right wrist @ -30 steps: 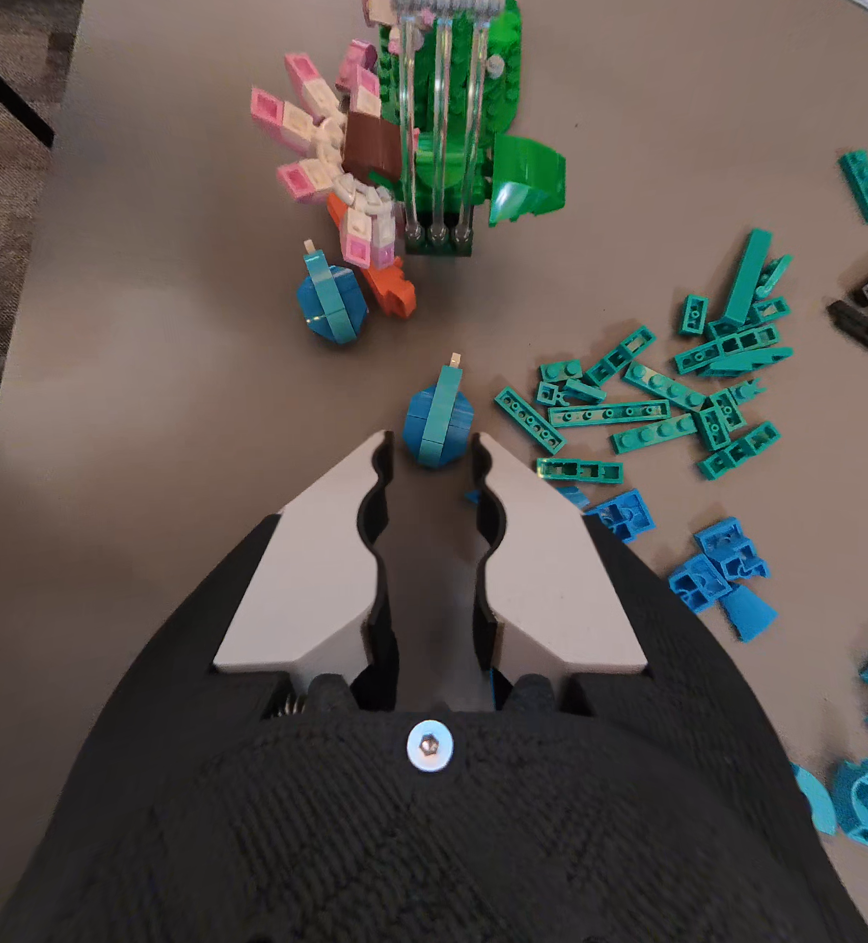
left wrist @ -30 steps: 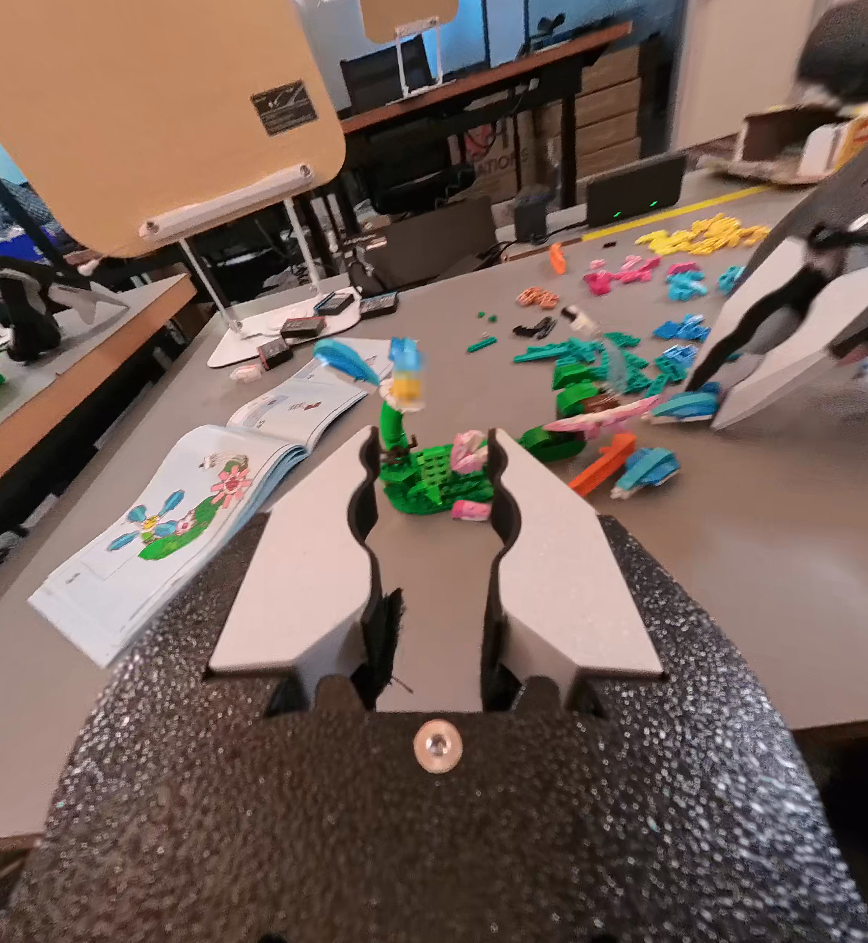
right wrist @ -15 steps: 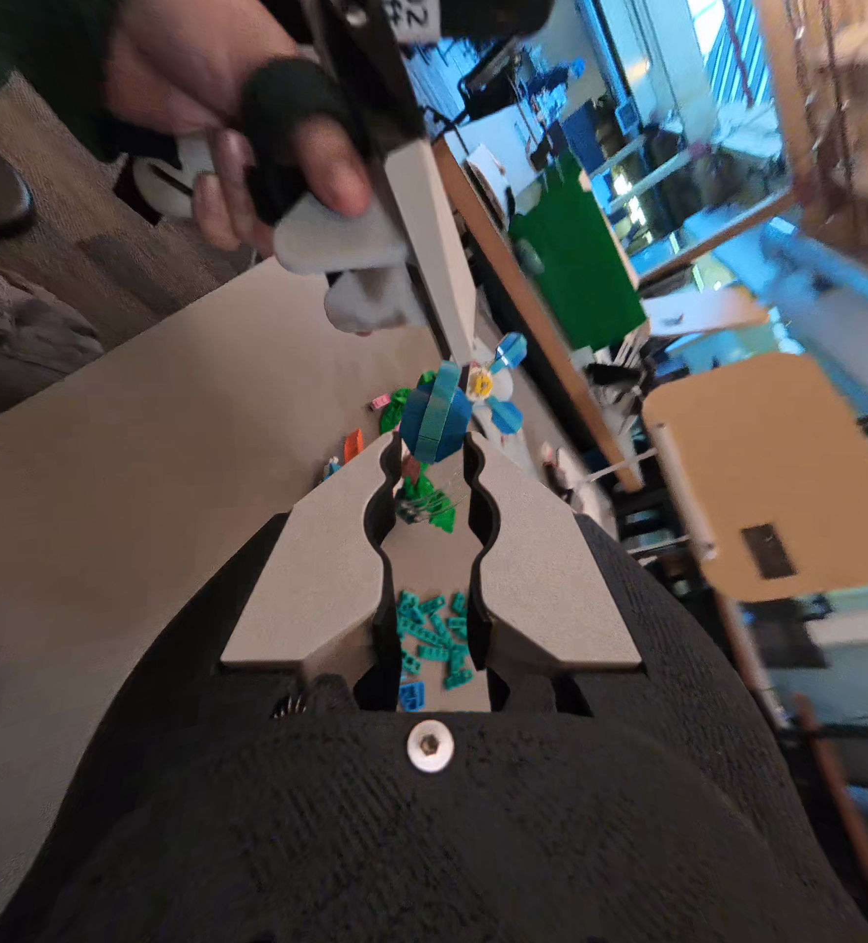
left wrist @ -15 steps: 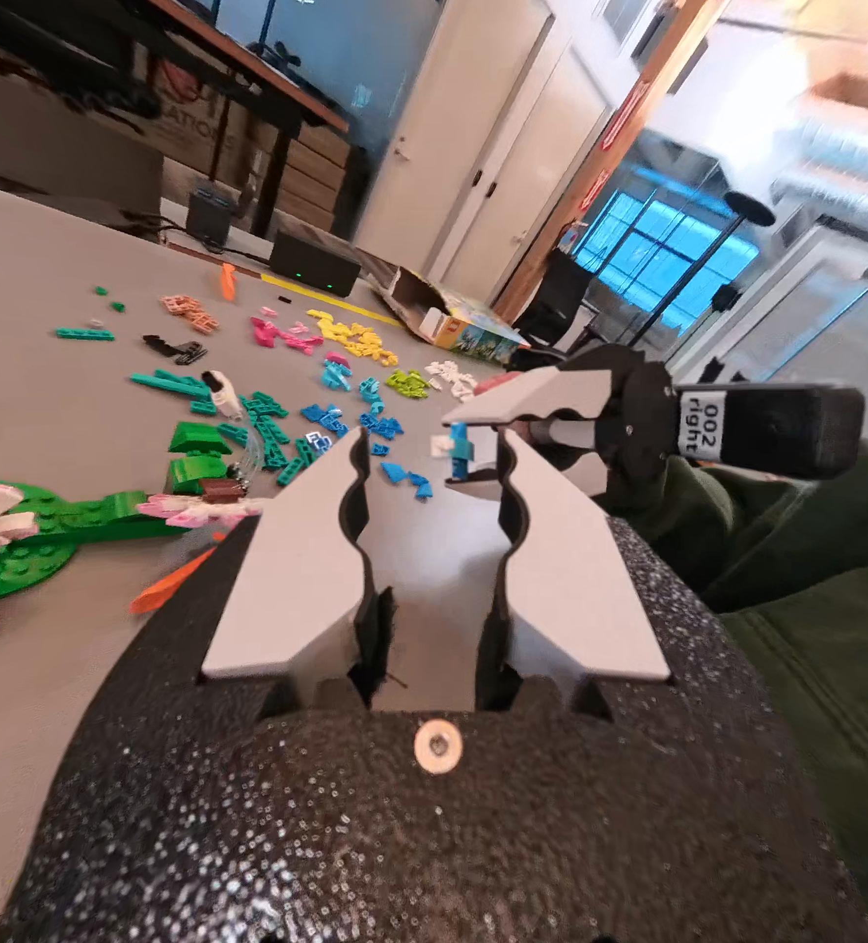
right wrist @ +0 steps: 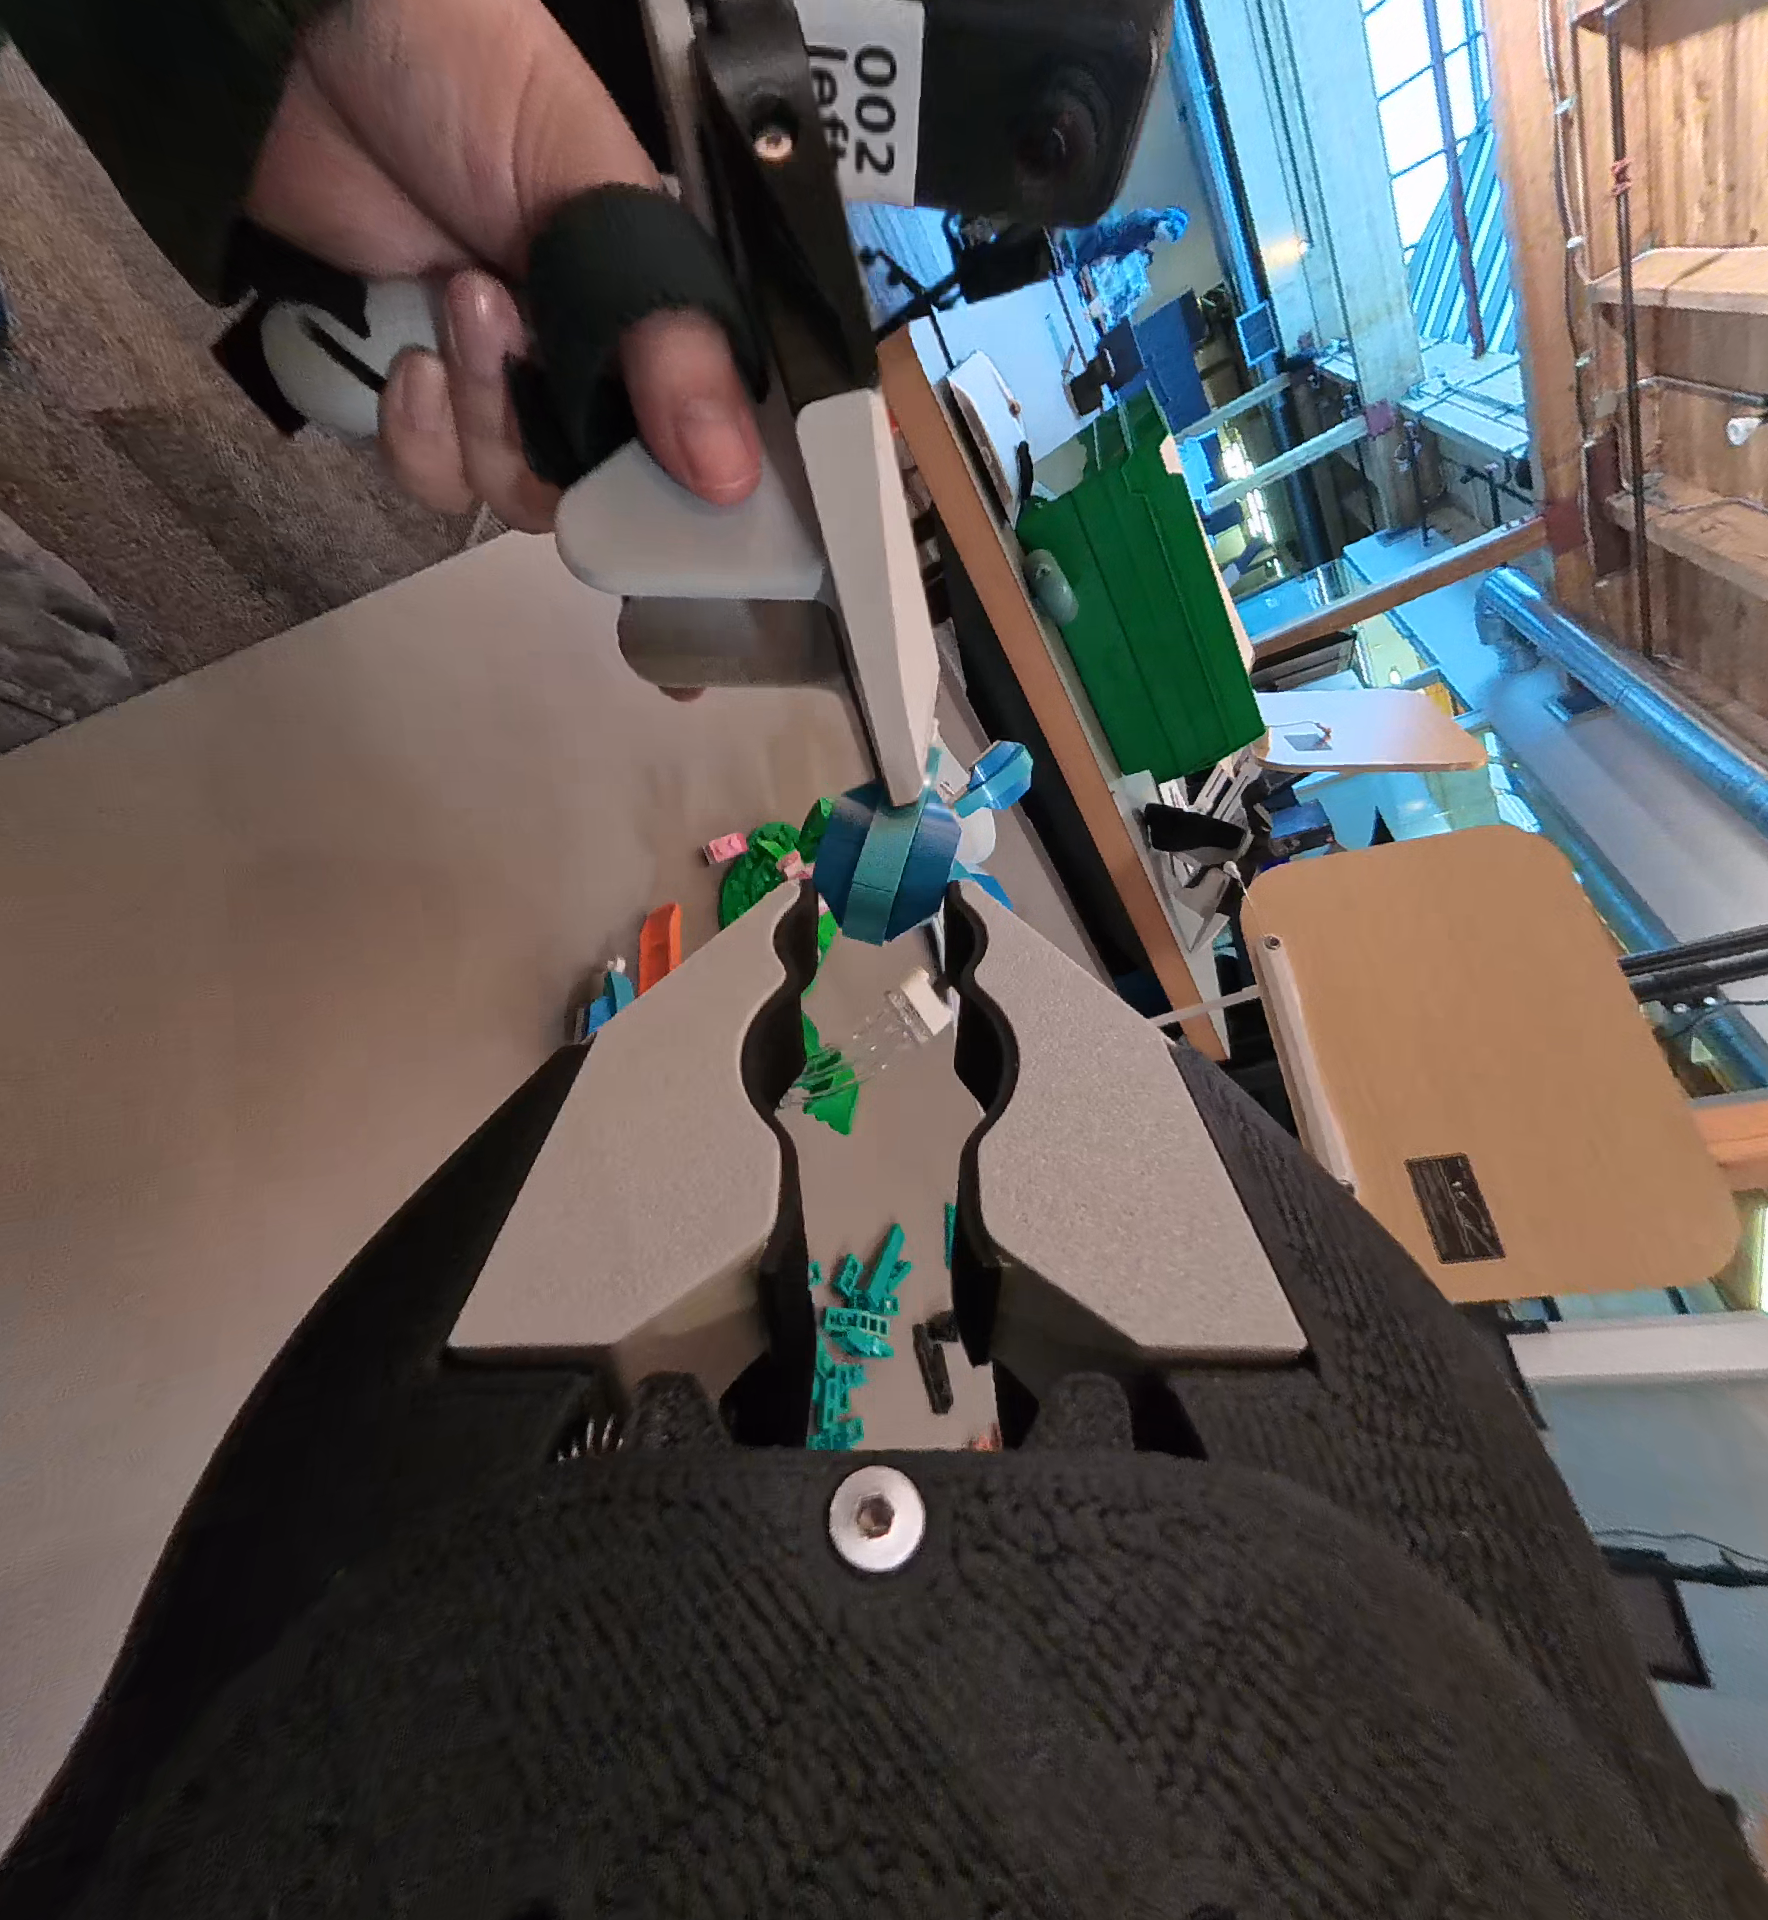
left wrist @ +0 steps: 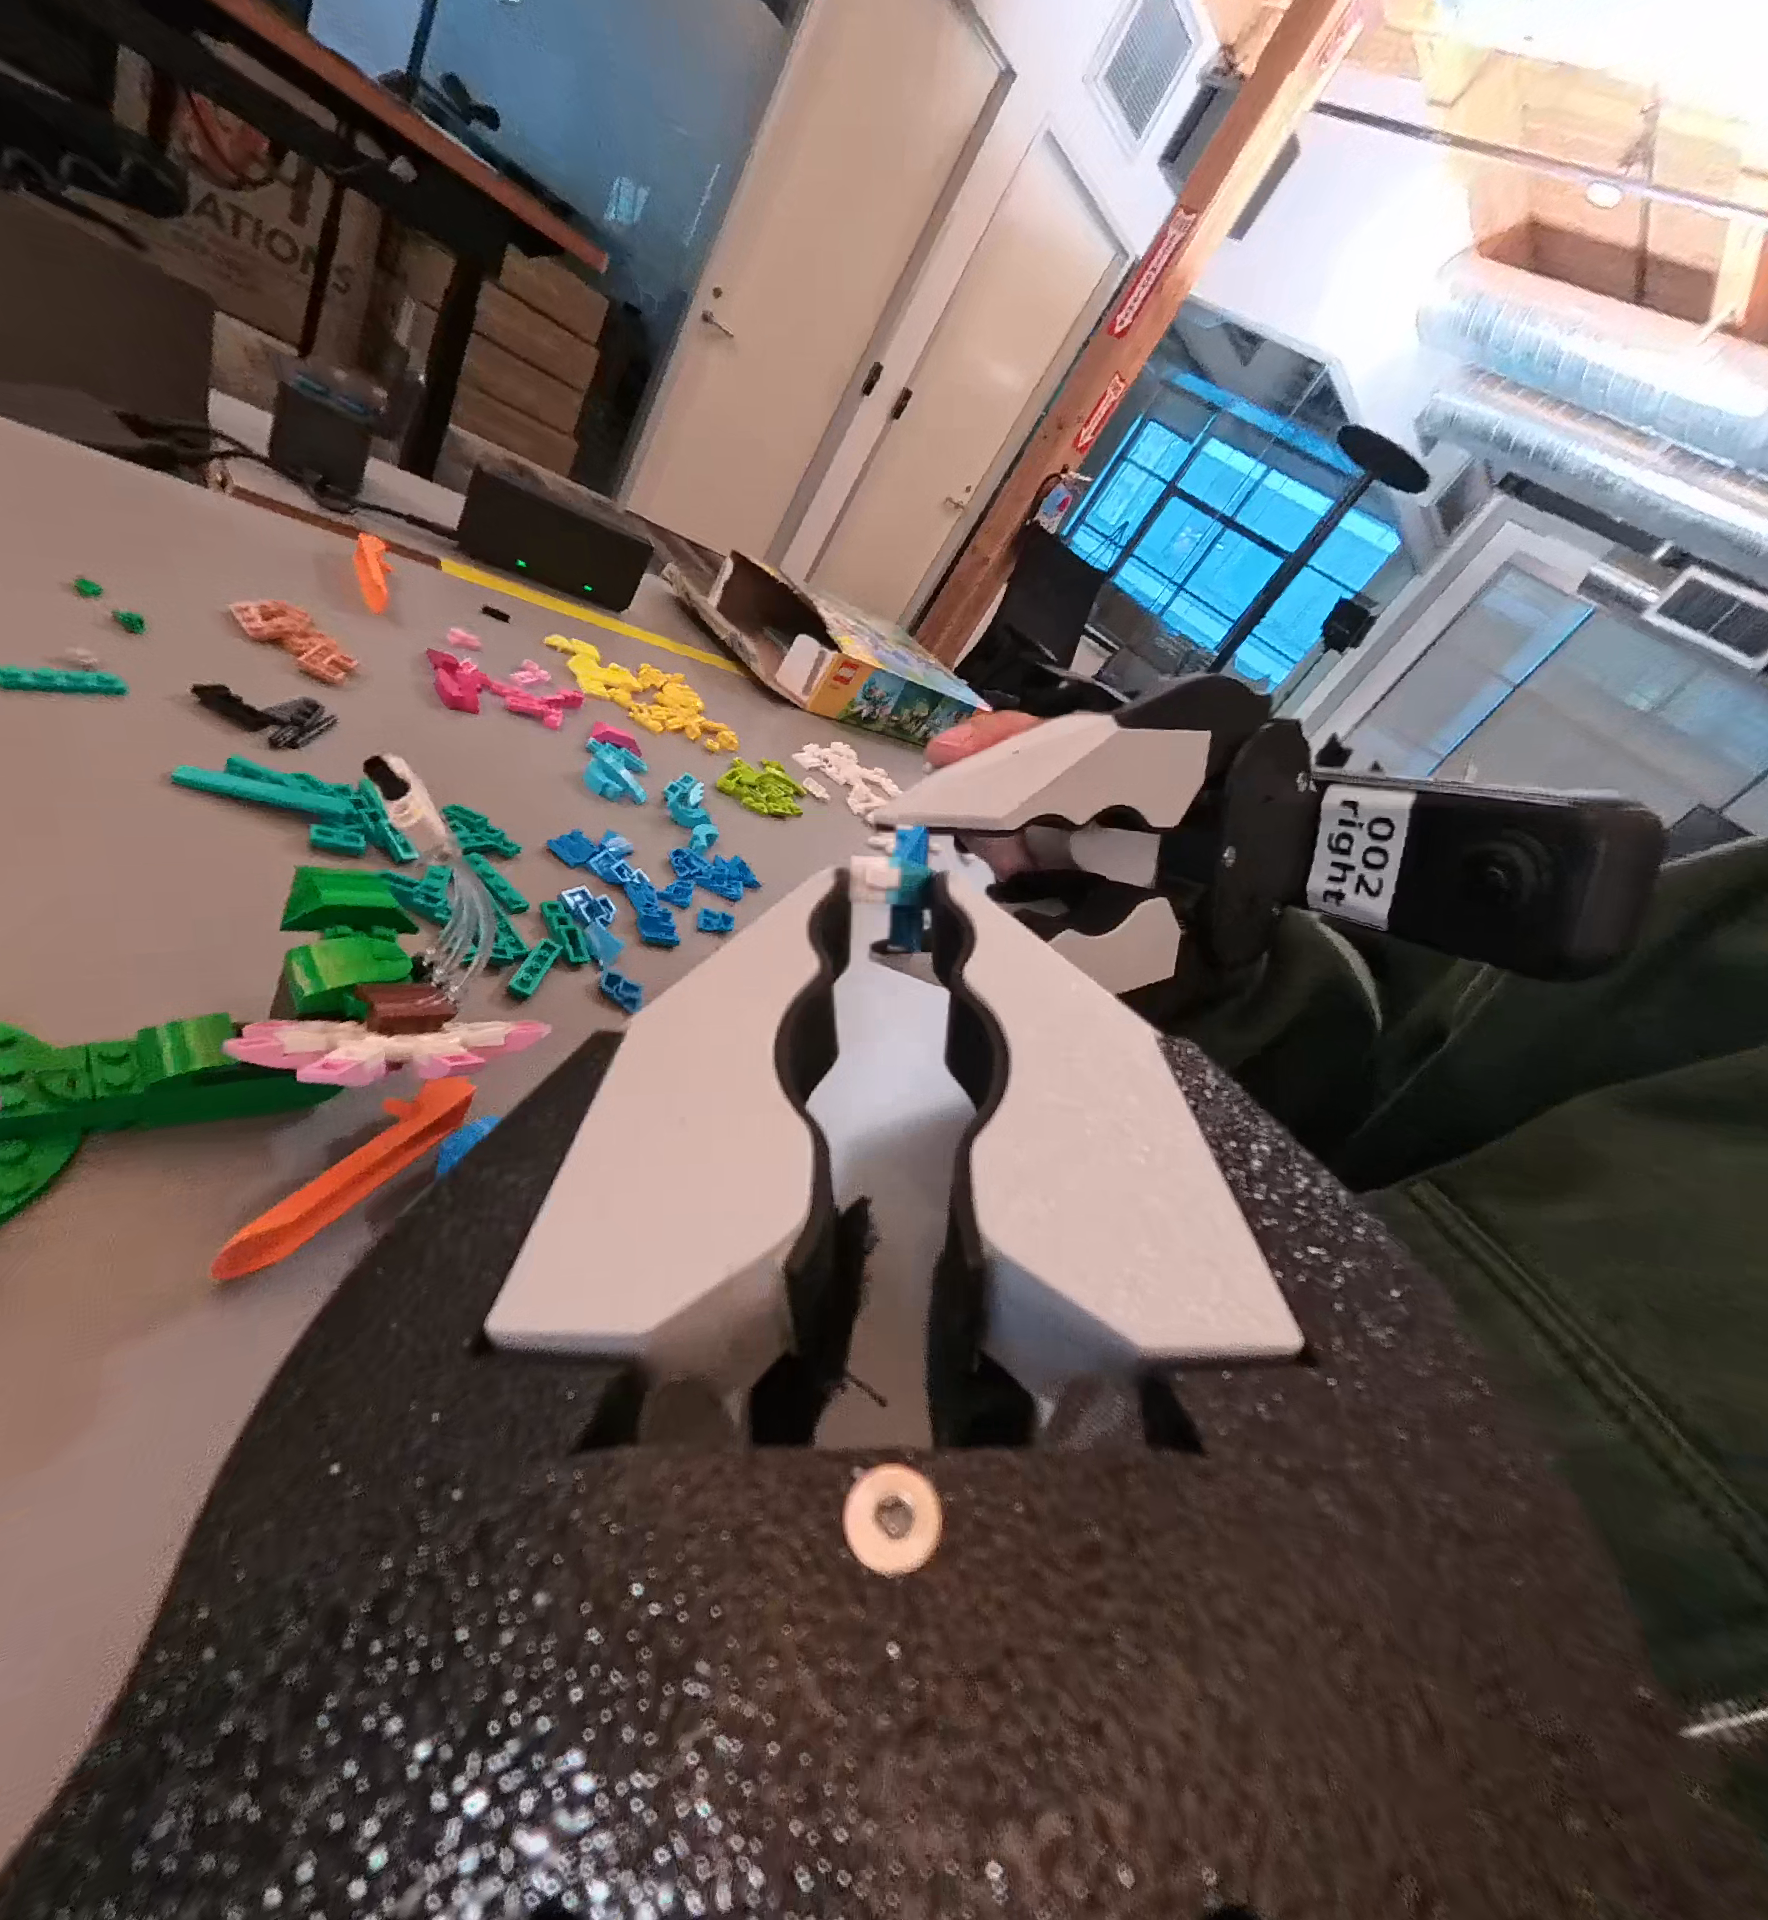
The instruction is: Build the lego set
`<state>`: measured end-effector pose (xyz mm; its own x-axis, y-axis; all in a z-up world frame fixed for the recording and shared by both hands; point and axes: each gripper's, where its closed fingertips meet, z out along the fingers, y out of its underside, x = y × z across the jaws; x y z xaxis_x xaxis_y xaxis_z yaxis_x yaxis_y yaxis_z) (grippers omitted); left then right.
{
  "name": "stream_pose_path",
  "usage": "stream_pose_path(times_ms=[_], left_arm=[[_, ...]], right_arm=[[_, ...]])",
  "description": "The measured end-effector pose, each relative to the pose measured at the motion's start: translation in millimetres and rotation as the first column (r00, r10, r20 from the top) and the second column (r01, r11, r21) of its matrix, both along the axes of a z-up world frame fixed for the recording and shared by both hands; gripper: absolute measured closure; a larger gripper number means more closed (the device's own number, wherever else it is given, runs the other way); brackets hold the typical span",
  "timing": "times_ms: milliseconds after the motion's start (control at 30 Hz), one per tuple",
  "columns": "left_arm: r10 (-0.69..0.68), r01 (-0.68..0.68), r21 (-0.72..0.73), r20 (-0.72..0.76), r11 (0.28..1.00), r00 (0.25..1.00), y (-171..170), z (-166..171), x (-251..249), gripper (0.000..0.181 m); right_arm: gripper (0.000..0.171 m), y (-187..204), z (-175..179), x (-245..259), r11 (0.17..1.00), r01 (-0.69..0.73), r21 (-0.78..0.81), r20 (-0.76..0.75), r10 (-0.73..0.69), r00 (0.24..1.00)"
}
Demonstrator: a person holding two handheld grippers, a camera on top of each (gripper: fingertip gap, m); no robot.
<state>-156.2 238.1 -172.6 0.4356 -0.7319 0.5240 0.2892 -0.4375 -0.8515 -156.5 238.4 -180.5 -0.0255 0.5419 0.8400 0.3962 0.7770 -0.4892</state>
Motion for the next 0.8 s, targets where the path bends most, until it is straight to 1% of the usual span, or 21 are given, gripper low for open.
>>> stream_pose_path(times_ms=[33,67,100,133,167,200,267,333,400,467,600,733,800], left_arm=[[0.001,0.000,0.034,-0.012,0.999,1.000,-1,2,0,0.169],[0.008,-0.006,0.068,-0.031,0.998,0.999,-2,4,-1,0.170],[0.024,-0.018,0.102,-0.051,0.995,0.998,-1,5,-3,0.170],[0.025,-0.016,0.145,-0.061,0.989,0.998,-3,8,-4,0.170],[0.021,-0.010,0.189,-0.056,0.982,0.998,-6,13,-4,0.170],[0.021,-0.010,0.225,-0.048,0.974,0.999,-8,18,-5,0.170],[-0.002,0.016,0.272,-0.053,0.962,0.999,-14,23,-4,0.170],[-0.015,0.030,0.310,-0.052,0.950,0.999,-18,27,-3,0.170],[-0.011,0.024,0.331,-0.041,0.943,0.999,-19,30,-3,0.170],[-0.014,0.023,0.333,-0.030,0.943,0.999,-19,31,-4,0.170],[-0.003,0.005,0.336,-0.005,0.942,1.000,-18,31,-8,0.170],[0.008,-0.020,0.304,0.039,0.952,0.999,-13,31,-14,0.170],[0.053,-0.063,0.299,0.039,0.952,0.998,-7,28,-22,0.163]], right_arm=[[0.148,-1,1,0,0.999,-0.013,-0.034,-0.011,0.013,1.000],[0.142,-4,1,-1,0.990,-0.043,-0.133,-0.031,0.039,0.999],[0.140,-9,4,-1,0.952,-0.087,-0.295,-0.073,0.068,0.995],[0.137,-12,11,-1,0.876,-0.136,-0.463,-0.129,0.085,0.988],[0.135,-12,17,0,0.785,-0.178,-0.593,-0.176,0.090,0.980],[0.132,-11,22,1,0.700,-0.210,-0.682,-0.205,0.093,0.974],[0.144,-12,30,2,0.564,-0.271,-0.780,-0.248,0.120,0.961],[0.150,-17,31,0,0.472,-0.299,-0.829,-0.252,0.161,0.954],[0.153,-21,33,-3,0.425,-0.319,-0.847,-0.260,0.192,0.946],[0.159,-23,34,-6,0.399,-0.330,-0.855,-0.267,0.206,0.941],[0.160,-21,34,-10,0.376,-0.338,-0.863,-0.275,0.211,0.938],[0.160,-16,35,-14,0.323,-0.357,-0.876,-0.310,0.191,0.931],[0.160,-9,34,-16,0.308,-0.360,-0.880,-0.324,0.164,0.932]])
